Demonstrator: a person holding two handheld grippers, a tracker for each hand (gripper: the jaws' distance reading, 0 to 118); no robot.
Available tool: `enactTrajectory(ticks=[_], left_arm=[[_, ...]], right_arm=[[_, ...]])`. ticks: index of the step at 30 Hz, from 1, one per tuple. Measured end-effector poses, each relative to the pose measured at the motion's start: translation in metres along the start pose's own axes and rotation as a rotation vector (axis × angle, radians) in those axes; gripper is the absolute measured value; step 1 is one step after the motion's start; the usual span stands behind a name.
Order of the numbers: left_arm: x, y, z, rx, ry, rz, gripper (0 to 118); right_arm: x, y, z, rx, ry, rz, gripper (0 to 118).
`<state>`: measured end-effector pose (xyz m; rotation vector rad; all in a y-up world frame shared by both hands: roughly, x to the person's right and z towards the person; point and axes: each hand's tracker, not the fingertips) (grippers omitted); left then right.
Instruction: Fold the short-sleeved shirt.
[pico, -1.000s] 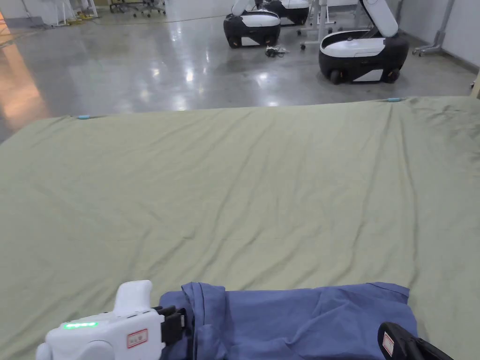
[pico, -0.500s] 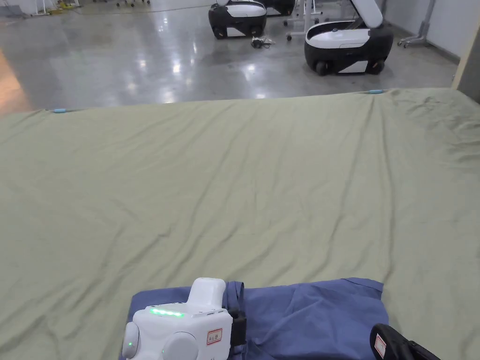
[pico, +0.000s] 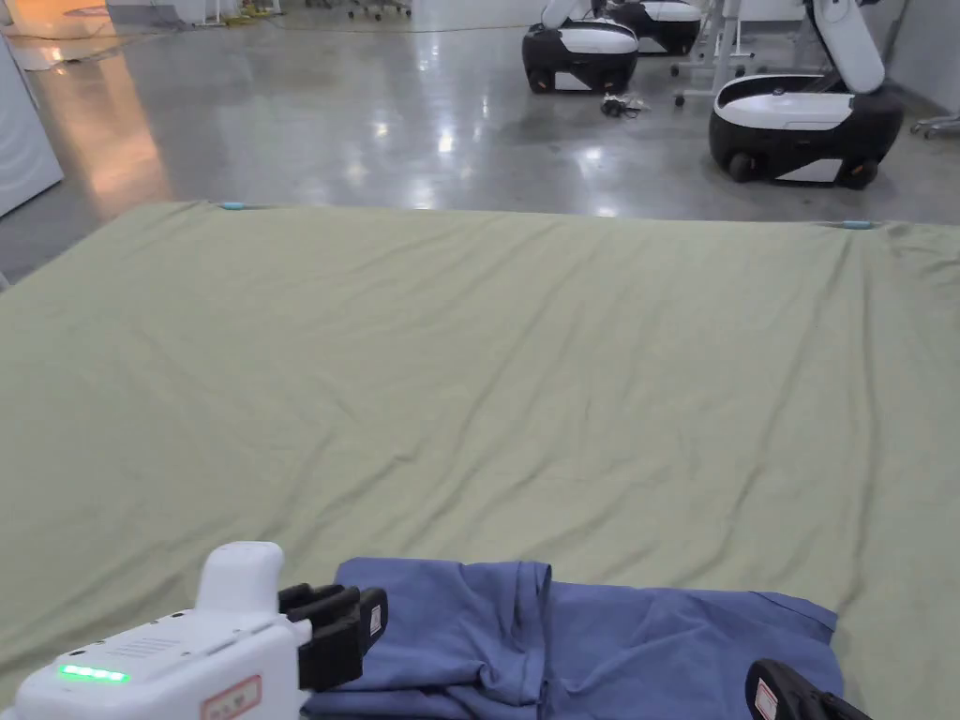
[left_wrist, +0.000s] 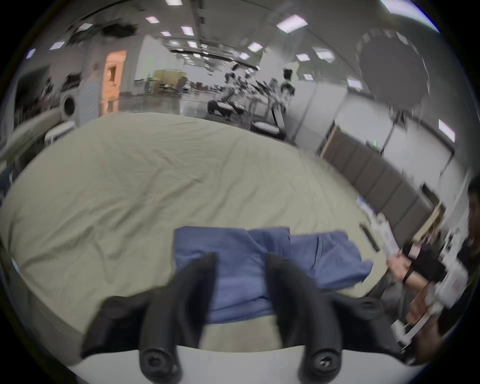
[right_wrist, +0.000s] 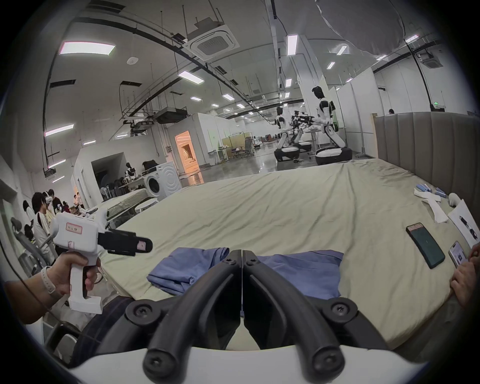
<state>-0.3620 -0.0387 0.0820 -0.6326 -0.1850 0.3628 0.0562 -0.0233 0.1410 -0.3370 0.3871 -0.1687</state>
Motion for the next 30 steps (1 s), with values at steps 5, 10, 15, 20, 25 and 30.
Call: enactTrajectory(ticks=[5,10,15,20,25,30], left_arm=[[-0.081,0.017,-0.009,-0.105,-0.093,0.137,115],[-0.169,0.008,-0.048,-0.276,-0.414,0.615,115],[-0.18,-0.024,-0.105,-0.324,-0.623,0.868,115],[-0.14,-0.022,-0.16,-0.399,-0.823,0.876,115],[-0.119,-0.013,-0.167,-0.438,-0.731,0.676,90],[-0.135,-0.022,-0.159,-0.423,-0.52,0.683,7]], right_arm=[[-0.017,-0.01,-0.008,-0.017,-0.005,-0.019,2],[-0.035,-0.014,-0.02,-0.04,-0.03,-0.019,2],[-0.051,-0.011,-0.028,-0.051,-0.048,-0.013,2],[-0.061,-0.003,-0.03,-0.06,-0.055,0.018,2],[-0.063,0.001,-0.029,-0.061,-0.07,0.034,2],[-0.065,-0.001,-0.03,-0.069,-0.059,0.04,2]])
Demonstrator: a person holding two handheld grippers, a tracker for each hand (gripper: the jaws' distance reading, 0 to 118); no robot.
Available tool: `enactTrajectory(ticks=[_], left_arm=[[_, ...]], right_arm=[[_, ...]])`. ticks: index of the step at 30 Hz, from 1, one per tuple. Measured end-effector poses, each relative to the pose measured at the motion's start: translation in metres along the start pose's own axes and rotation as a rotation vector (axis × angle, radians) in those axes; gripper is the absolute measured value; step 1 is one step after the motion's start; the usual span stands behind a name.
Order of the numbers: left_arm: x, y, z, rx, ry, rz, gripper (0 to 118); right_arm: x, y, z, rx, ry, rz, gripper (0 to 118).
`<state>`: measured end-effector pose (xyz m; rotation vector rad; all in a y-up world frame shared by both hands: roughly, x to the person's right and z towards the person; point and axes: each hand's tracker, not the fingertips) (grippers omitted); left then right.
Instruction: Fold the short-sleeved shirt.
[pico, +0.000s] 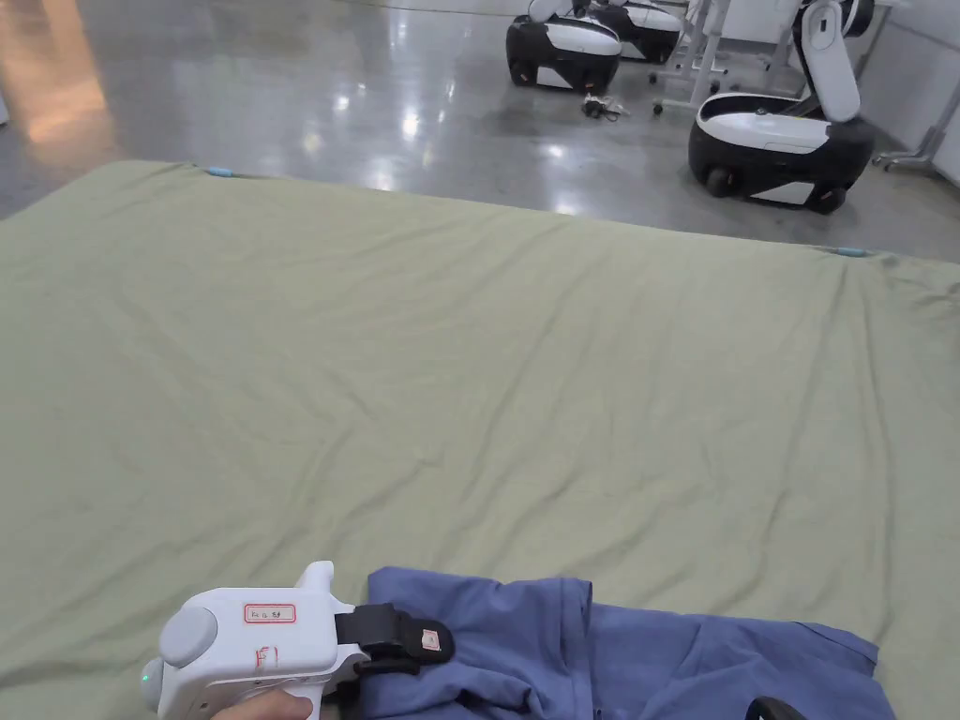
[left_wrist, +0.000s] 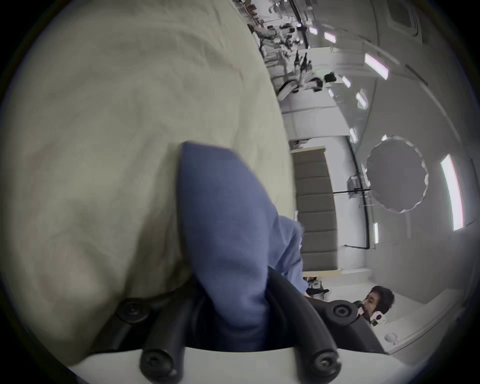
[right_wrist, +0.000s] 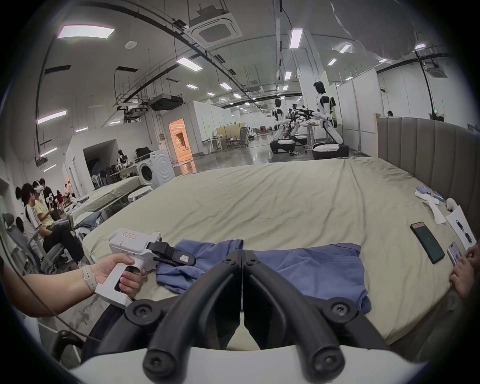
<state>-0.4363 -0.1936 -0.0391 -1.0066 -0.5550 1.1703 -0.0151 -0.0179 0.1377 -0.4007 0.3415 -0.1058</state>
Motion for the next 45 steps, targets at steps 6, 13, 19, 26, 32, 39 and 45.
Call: enactTrajectory(ticks=[6,13,19,26,32,39,45], left_arm=[[0.031,-0.001,0.037,0.102,0.208,-0.113,7],[0.062,0.019,0.121,0.359,0.639,-0.181,7],[0.136,-0.026,0.084,0.316,0.607,-0.253,7],[0.205,-0.097,-0.062,0.219,0.662,-0.598,8],[0.156,-0.105,-0.171,0.119,0.833,-0.602,8],[0.188,-0.097,-0.121,0.11,0.609,-0.586,86],[0.221,-0.096,-0.033,0.257,0.432,-0.58,93]], right_arm=[[-0.001,0.001,0.004,0.019,0.014,-0.008,2],[0.002,-0.003,0.007,0.035,0.035,-0.012,2],[0.005,-0.01,0.01,0.044,0.05,-0.028,2],[0.02,-0.015,0.026,0.064,0.023,-0.035,2],[0.04,-0.017,0.044,0.093,-0.03,-0.066,2],[0.049,-0.016,0.042,0.095,-0.035,-0.051,2],[0.048,-0.02,0.037,0.084,-0.021,-0.06,2]])
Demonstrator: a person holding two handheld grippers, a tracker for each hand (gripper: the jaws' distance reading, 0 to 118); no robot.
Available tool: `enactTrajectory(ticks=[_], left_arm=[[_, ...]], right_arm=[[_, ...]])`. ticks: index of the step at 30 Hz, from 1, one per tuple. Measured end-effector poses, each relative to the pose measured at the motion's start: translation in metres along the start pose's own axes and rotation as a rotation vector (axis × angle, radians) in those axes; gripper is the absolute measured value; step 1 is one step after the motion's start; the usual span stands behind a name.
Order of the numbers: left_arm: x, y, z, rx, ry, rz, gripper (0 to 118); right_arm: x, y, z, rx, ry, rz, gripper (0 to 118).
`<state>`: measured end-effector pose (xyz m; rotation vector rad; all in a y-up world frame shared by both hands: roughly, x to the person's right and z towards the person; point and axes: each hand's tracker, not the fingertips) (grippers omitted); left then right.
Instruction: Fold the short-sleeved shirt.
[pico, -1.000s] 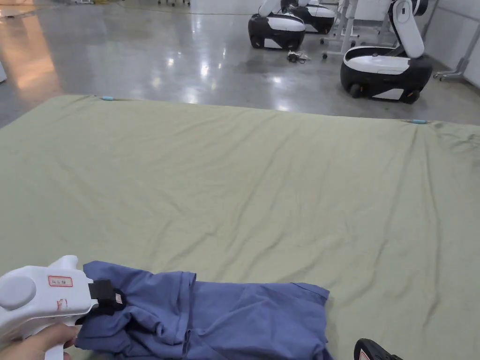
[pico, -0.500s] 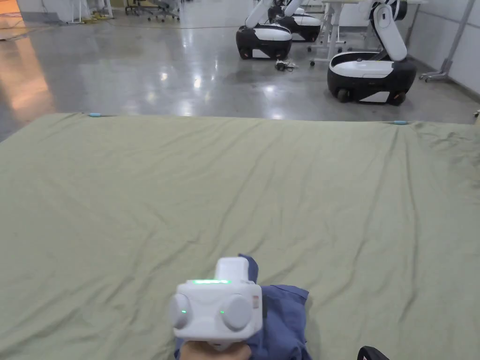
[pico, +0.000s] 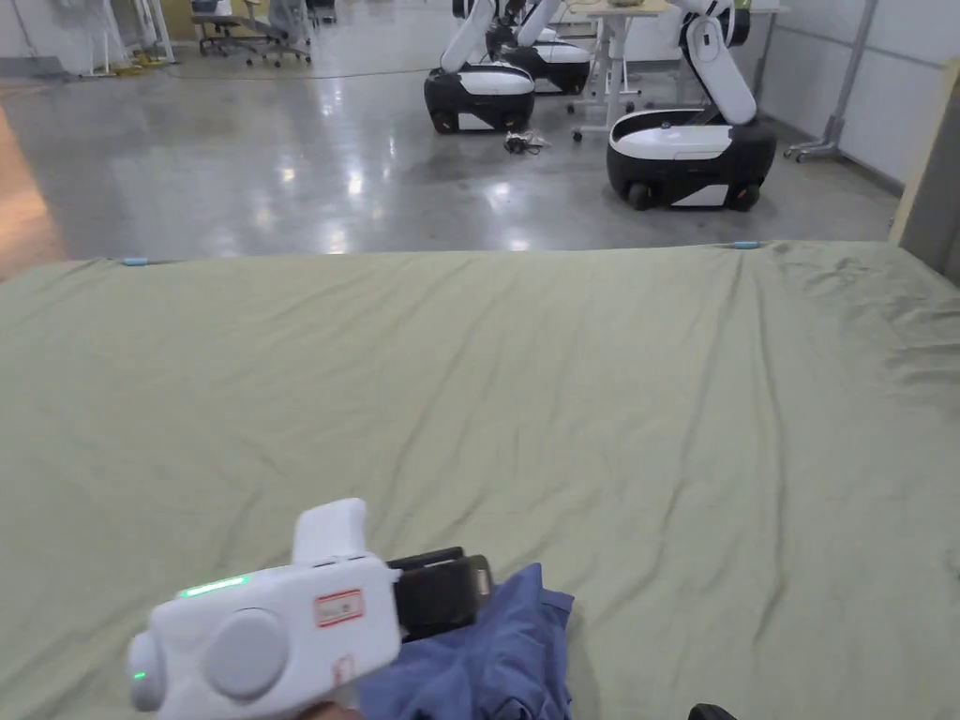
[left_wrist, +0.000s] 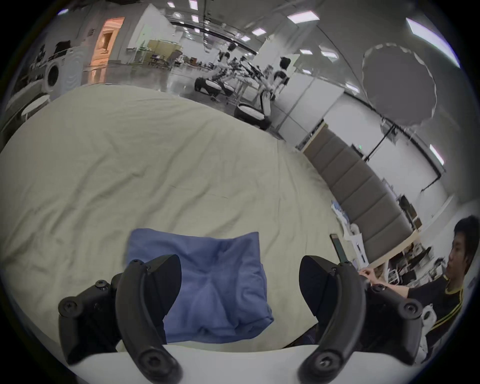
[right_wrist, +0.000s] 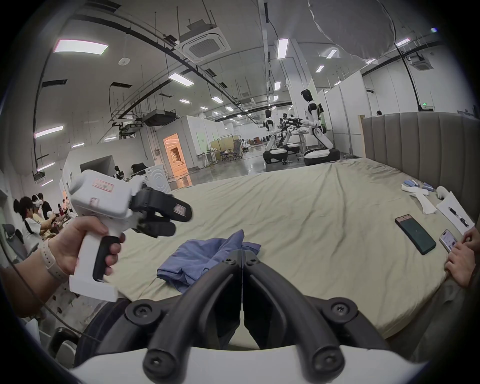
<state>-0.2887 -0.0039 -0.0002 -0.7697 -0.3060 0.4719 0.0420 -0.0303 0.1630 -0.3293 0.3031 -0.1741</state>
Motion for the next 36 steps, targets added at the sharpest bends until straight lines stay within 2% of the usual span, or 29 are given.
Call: enactTrajectory(ticks=[2,3,4,5,7,10,14,17,21,22,24,25,26,27,28,29,30,31,32,34,36], left_arm=[[-0.022,-0.004,-0.007,-0.003,-0.007,0.0,89],[-0.029,-0.008,-0.011,-0.004,-0.005,0.006,69],[-0.033,-0.011,-0.016,-0.012,-0.007,0.017,38],[-0.03,-0.018,-0.026,-0.052,-0.031,0.034,13],[-0.022,-0.033,-0.051,-0.123,-0.003,0.038,12],[-0.005,-0.06,-0.108,-0.271,-0.075,0.09,12],[0.011,-0.078,-0.142,-0.239,-0.078,0.052,12],[0.001,-0.066,-0.127,-0.238,-0.121,0.119,12],[-0.022,-0.062,-0.07,-0.149,-0.108,0.016,12],[-0.033,-0.061,-0.059,-0.139,-0.1,0.022,12],[-0.056,-0.057,-0.035,-0.119,-0.084,0.044,12],[-0.067,-0.056,-0.025,-0.098,-0.066,0.053,12],[-0.075,-0.055,-0.011,-0.075,-0.06,0.054,16],[-0.087,-0.052,-0.003,-0.073,-0.071,0.046,32],[-0.099,-0.05,0.001,-0.069,-0.073,0.052,55],[-0.11,-0.047,0.003,-0.059,-0.073,0.077,79],[-0.119,-0.044,0.004,-0.054,-0.087,0.126,106],[-0.131,-0.042,0.002,-0.061,-0.108,0.169,115],[-0.144,-0.042,-0.003,-0.061,-0.137,0.228,115],[-0.172,-0.044,-0.024,-0.123,-0.261,0.404,115],[-0.186,-0.057,-0.06,-0.218,-0.499,0.643,115]], right_arm=[[0.0,-0.002,-0.002,-0.008,0.001,-0.002,2],[0.0,-0.003,-0.003,-0.015,0.0,-0.004,2],[0.0,-0.003,-0.003,-0.021,0.002,-0.006,2],[0.001,-0.003,-0.003,-0.025,0.004,-0.009,2],[0.002,-0.003,-0.004,-0.032,0.003,-0.015,2],[0.004,0.001,-0.002,-0.038,-0.01,-0.011,2],[0.009,0.007,-0.003,-0.066,-0.029,0.003,2],[0.009,0.012,-0.019,-0.13,-0.005,0.032,2],[-0.004,0.012,-0.085,-0.246,0.101,0.061,2],[-0.005,0.009,-0.104,-0.259,0.136,0.03,2],[-0.002,-0.002,-0.15,-0.32,0.206,-0.103,2],[0.0,-0.008,-0.167,-0.353,0.205,-0.158,2],[0.003,-0.015,-0.182,-0.393,0.193,-0.186,2],[0.008,-0.022,-0.195,-0.445,0.21,-0.221,2],[0.01,-0.027,-0.204,-0.513,0.212,-0.244,2],[0.01,-0.033,-0.208,-0.557,0.156,-0.219,2],[0.007,-0.037,-0.211,-0.579,0.075,-0.14,2],[0.008,-0.038,-0.21,-0.552,0.08,-0.115,2],[0.012,-0.043,-0.211,-0.516,0.106,-0.139,2],[0.011,-0.041,-0.214,-0.523,0.092,-0.177,2],[0.01,-0.043,-0.213,-0.518,0.094,-0.177,2]])
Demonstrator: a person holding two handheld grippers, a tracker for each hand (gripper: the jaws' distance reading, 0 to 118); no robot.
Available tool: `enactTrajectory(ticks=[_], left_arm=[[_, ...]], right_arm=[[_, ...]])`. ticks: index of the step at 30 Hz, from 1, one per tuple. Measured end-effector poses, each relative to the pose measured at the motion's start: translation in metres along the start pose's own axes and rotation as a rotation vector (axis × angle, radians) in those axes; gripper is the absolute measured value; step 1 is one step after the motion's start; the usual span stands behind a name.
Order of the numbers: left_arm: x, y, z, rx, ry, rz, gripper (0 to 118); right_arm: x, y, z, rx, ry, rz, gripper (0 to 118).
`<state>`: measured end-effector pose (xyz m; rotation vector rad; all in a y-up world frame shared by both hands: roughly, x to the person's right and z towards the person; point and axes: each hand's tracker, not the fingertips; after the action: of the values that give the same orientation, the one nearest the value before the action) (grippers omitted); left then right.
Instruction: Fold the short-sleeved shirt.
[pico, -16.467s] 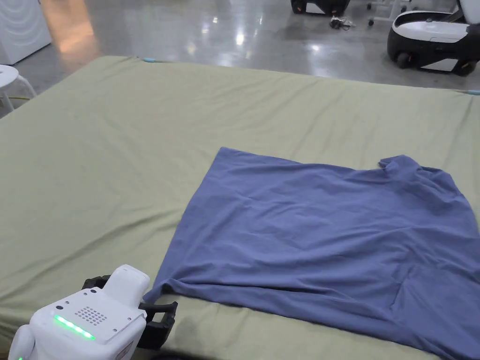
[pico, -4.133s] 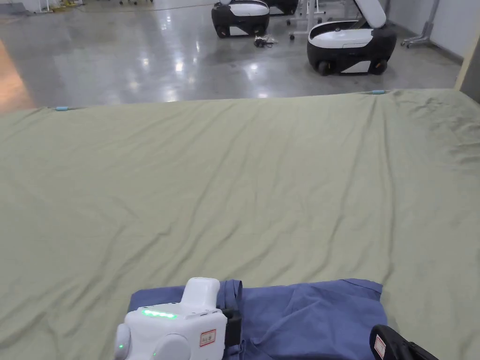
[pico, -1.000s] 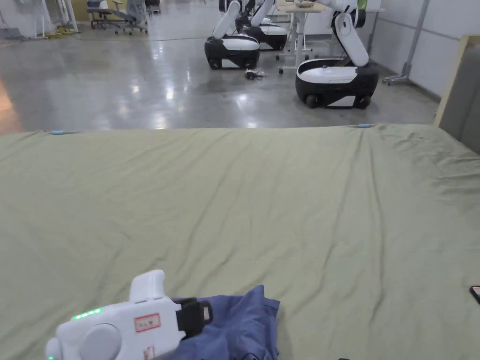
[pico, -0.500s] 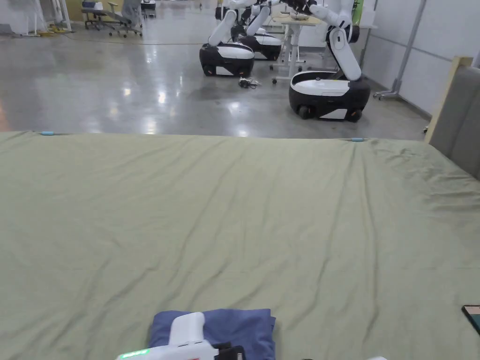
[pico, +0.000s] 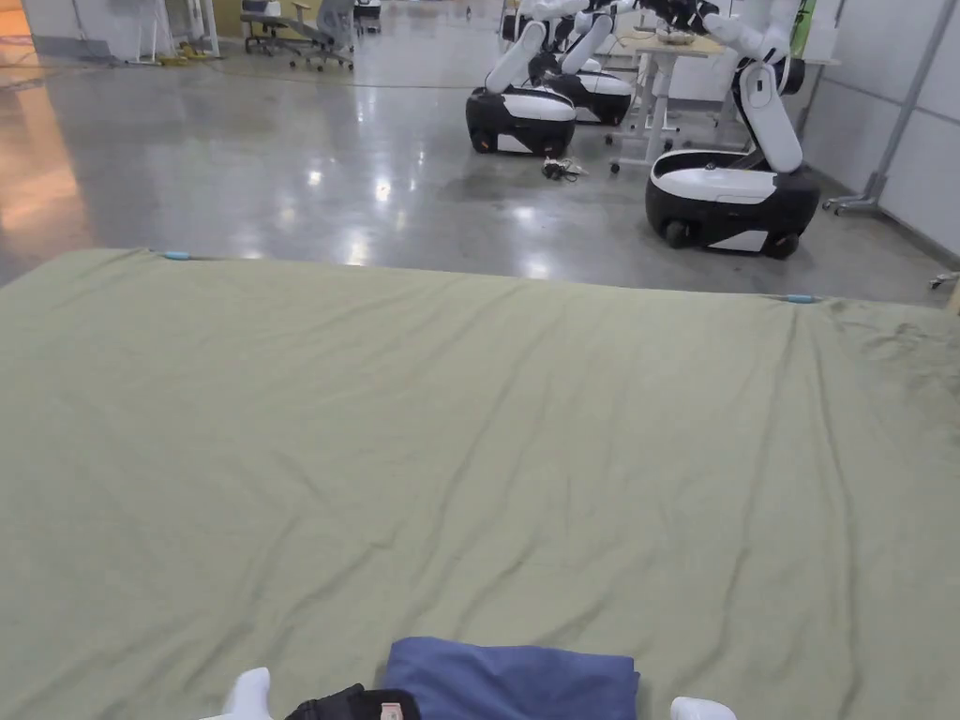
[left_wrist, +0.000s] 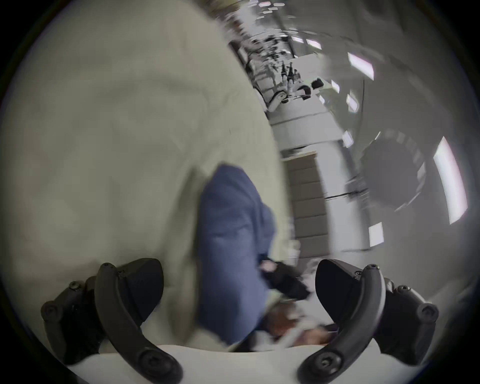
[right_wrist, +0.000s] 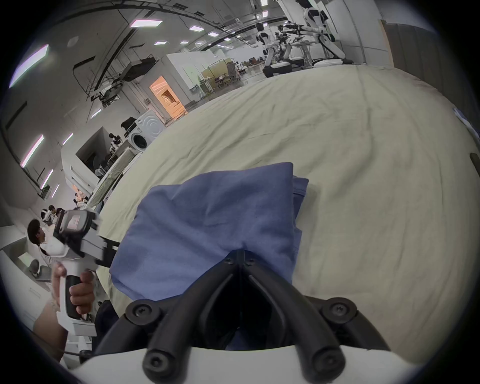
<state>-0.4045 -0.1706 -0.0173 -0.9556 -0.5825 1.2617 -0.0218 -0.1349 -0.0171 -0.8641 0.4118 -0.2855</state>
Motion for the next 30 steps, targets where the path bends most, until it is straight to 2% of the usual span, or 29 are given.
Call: enactTrajectory(ticks=[2,3,4,5,6,8,9,10,12,17,22,24,26,27,30], left_arm=[[-0.013,0.0,-0.025,0.004,-0.199,0.044,115],[-0.009,0.0,-0.039,-0.014,-0.21,0.018,114],[-0.005,0.0,-0.048,-0.015,-0.133,-0.031,109],[0.001,0.0,-0.058,-0.021,-0.095,-0.078,80],[0.007,-0.003,-0.064,-0.033,-0.031,-0.092,14],[0.009,-0.007,-0.078,-0.022,0.346,-0.087,14],[0.006,-0.004,-0.077,-0.013,0.19,-0.074,14],[0.01,0.0,-0.073,-0.015,0.155,-0.078,14],[0.024,0.001,-0.063,-0.021,0.244,-0.107,14],[0.039,0.035,0.026,0.071,0.261,-0.199,14],[0.015,0.107,0.173,0.184,0.45,-0.14,14],[0.005,0.142,0.223,0.161,0.542,-0.186,14],[0.0,0.168,0.262,0.146,0.634,-0.195,14],[-0.003,0.185,0.282,0.172,0.728,-0.304,14],[-0.015,0.203,0.308,0.169,0.771,-0.273,14]], right_arm=[[0.0,0.0,-0.001,0.004,0.001,0.01,2],[0.0,0.0,0.0,0.007,0.006,0.008,2],[0.0,0.0,0.002,0.009,0.013,-0.002,2],[0.001,0.0,0.003,0.014,0.026,-0.019,2],[0.003,-0.001,0.006,0.025,0.037,-0.033,2],[-0.002,0.001,0.018,0.051,0.051,-0.037,2],[-0.003,0.001,0.023,0.063,0.052,-0.036,2],[-0.005,0.0,0.027,0.075,0.046,-0.034,2],[0.002,-0.004,0.033,0.093,0.043,-0.034,2],[-0.011,-0.008,0.052,0.109,0.038,-0.014,2],[-0.027,-0.014,0.056,0.108,0.038,-0.004,2],[-0.031,-0.016,0.053,0.103,0.043,-0.001,2],[-0.04,-0.019,0.049,0.095,0.046,0.006,2],[-0.044,-0.021,0.047,0.093,0.046,0.012,2],[-0.054,-0.025,0.04,0.085,0.049,0.019,2]])
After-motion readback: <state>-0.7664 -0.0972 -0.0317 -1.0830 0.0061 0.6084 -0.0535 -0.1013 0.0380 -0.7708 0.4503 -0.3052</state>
